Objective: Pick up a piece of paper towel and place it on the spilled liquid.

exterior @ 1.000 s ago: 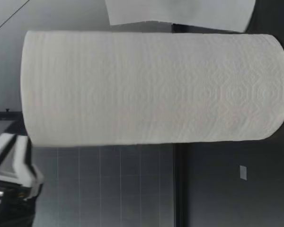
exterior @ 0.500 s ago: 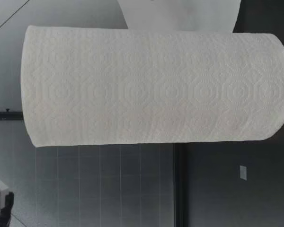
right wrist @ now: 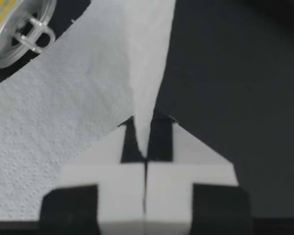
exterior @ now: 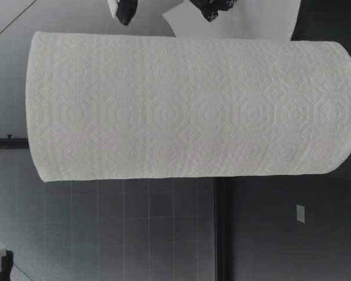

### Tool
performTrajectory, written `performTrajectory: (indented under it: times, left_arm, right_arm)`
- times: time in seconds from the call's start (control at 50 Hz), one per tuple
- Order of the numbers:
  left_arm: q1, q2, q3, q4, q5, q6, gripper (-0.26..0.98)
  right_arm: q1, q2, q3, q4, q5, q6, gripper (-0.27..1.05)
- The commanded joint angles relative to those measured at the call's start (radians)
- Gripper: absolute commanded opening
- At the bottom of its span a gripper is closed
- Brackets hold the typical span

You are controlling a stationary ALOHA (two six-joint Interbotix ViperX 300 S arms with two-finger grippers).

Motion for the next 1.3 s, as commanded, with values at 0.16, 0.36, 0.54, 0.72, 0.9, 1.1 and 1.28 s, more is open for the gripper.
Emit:
performTrajectory:
  times: [0.16, 0.36, 0.54, 0.72, 0.9, 1.1, 1.28]
  left_arm:
    - [-0.002, -0.017, -0.012, 0.0, -0.003, 0.002, 0.11]
    - [-0.002, -0.023, -0.011, 0.0, -0.003, 0.002, 0.11]
    - [-0.002, -0.023, -0.011, -0.002, -0.003, 0.002, 0.11]
    - [-0.002, -0.025, -0.011, 0.0, -0.003, 0.002, 0.11]
    - [-0.002, -0.025, -0.009, 0.0, -0.002, 0.002, 0.11]
    - [-0.002, -0.026, -0.005, 0.0, -0.003, 0.002, 0.11]
    - [-0.003, -0.026, -0.002, 0.0, -0.006, 0.0, 0.11]
  right_arm:
    - [-0.031, 0.015, -0.066, 0.005, -0.017, -0.038, -0.04]
    - [-0.031, 0.034, -0.084, 0.017, -0.017, -0.038, 0.31]
    - [-0.031, 0.034, -0.095, 0.028, 0.006, -0.041, 0.67]
    - [-0.031, 0.017, -0.081, 0.044, 0.06, -0.049, 0.66]
    - [-0.031, -0.049, -0.048, 0.083, 0.103, -0.078, 0.66]
    - [-0.031, -0.152, 0.014, 0.181, 0.163, -0.176, 0.66]
    - [-0.008, -0.261, 0.051, 0.31, 0.155, -0.295, 0.66]
